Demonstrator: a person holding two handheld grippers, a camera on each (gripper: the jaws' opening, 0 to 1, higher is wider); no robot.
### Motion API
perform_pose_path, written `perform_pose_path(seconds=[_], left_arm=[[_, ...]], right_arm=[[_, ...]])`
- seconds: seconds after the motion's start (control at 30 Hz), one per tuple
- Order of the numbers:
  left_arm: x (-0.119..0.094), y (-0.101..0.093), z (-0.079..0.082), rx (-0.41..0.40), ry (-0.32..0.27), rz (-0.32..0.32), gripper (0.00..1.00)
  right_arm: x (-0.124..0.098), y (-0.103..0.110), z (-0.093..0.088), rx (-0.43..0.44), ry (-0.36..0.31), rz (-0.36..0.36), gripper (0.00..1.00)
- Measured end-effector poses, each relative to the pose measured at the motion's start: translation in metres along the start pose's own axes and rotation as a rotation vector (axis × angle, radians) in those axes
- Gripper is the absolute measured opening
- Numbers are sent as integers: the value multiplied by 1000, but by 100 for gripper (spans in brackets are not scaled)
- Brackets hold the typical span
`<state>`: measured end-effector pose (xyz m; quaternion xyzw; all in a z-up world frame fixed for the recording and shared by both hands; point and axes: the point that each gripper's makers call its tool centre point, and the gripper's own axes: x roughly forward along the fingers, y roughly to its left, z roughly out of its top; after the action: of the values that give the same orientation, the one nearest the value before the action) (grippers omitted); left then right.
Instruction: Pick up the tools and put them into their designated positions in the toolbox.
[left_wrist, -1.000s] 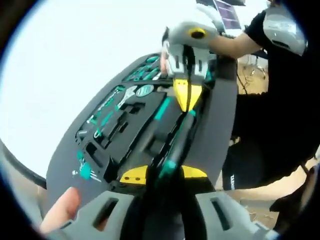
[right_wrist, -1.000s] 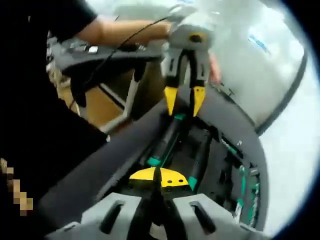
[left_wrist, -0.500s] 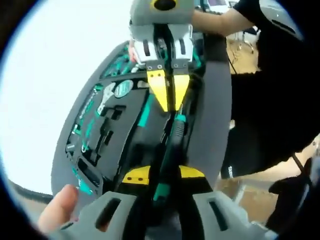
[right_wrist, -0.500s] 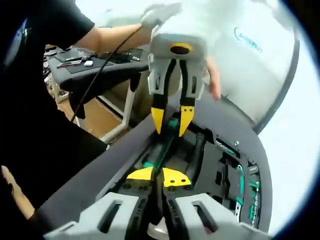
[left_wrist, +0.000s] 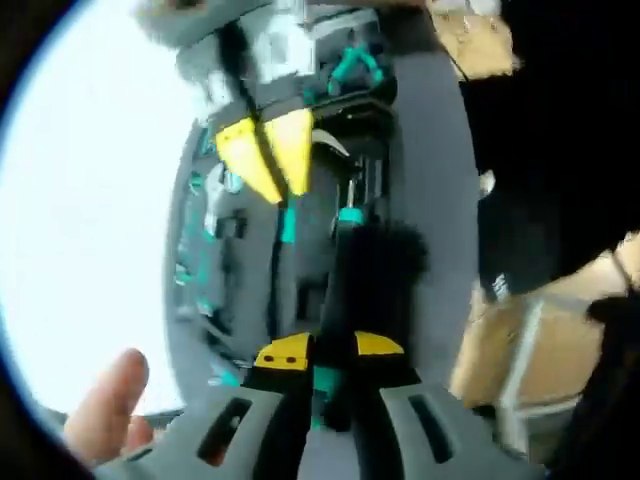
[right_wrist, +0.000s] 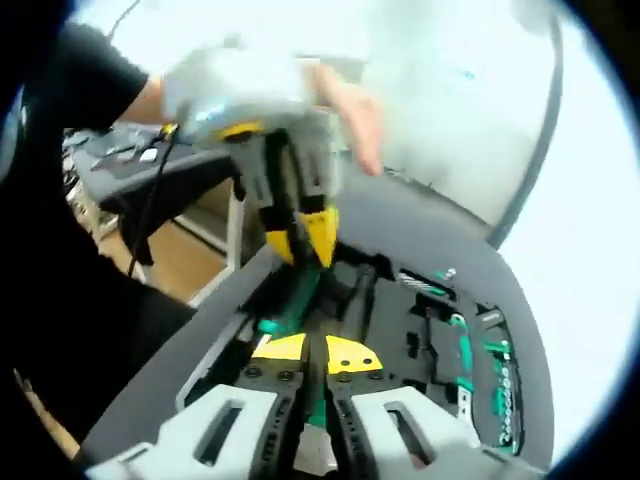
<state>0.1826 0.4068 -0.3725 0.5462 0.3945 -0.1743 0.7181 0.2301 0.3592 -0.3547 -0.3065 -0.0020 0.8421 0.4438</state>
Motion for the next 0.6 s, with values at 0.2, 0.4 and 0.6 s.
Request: perform_pose_path(seconds=[0.2,0.4,0.6], left_arm=[[-4,45,-8,57,38,321,8],[27,-8,-17,80,16,136,9],[12,-15,-19,-329,-116,29,20]], right_arm=[[-4,-13,1,9,-14,-60,4],[3,-3,0,19,4,-38,6],[0,-9,-1,53,-5,-43,7]])
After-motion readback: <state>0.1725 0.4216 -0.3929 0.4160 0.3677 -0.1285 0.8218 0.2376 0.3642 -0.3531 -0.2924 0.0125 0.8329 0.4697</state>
